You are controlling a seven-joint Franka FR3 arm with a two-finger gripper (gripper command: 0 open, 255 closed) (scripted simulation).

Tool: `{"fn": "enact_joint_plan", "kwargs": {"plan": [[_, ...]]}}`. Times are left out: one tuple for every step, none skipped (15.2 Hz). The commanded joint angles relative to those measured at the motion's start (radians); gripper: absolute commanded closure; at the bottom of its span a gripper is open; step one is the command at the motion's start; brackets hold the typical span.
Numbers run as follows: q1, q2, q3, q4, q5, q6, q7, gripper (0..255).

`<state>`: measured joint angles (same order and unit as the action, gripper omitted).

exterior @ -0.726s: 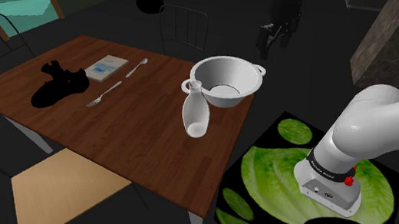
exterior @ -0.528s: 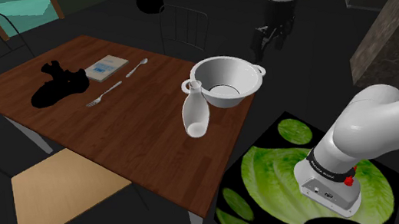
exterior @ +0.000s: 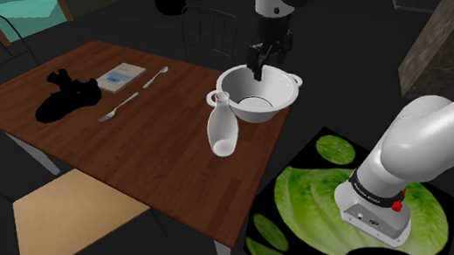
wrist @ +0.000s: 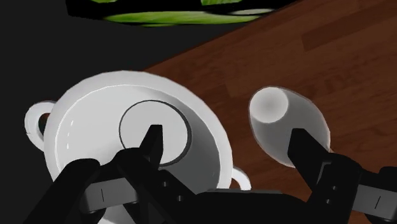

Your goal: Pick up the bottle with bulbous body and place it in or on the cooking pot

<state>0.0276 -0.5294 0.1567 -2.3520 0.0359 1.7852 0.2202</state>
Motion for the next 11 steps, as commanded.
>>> {"fn": "enact_joint_plan", "kwargs": {"plan": [[0.011, 0.076, 0.024, 0.034, 0.012, 0.037, 0.02, 0], [0.015, 0.111, 0.035, 0.054, 0.016, 0.051, 0.028, 0], [0.019, 0.147, 0.045, 0.074, 0.02, 0.064, 0.036, 0], [0.023, 0.183, 0.055, 0.095, 0.022, 0.077, 0.044, 0], [0.027, 0.219, 0.065, 0.117, 0.023, 0.089, 0.053, 0], [0.031, 0.256, 0.075, 0.14, 0.024, 0.099, 0.061, 0], [0.036, 0.292, 0.084, 0.165, 0.024, 0.109, 0.07, 0], [0.04, 0.329, 0.094, 0.19, 0.023, 0.118, 0.078, 0], [0.044, 0.366, 0.102, 0.216, 0.021, 0.126, 0.087, 0], [0.049, 0.403, 0.111, 0.244, 0.018, 0.133, 0.096, 0], [0.053, 0.43, 0.117, 0.265, 0.016, 0.138, 0.103, 0]]}}
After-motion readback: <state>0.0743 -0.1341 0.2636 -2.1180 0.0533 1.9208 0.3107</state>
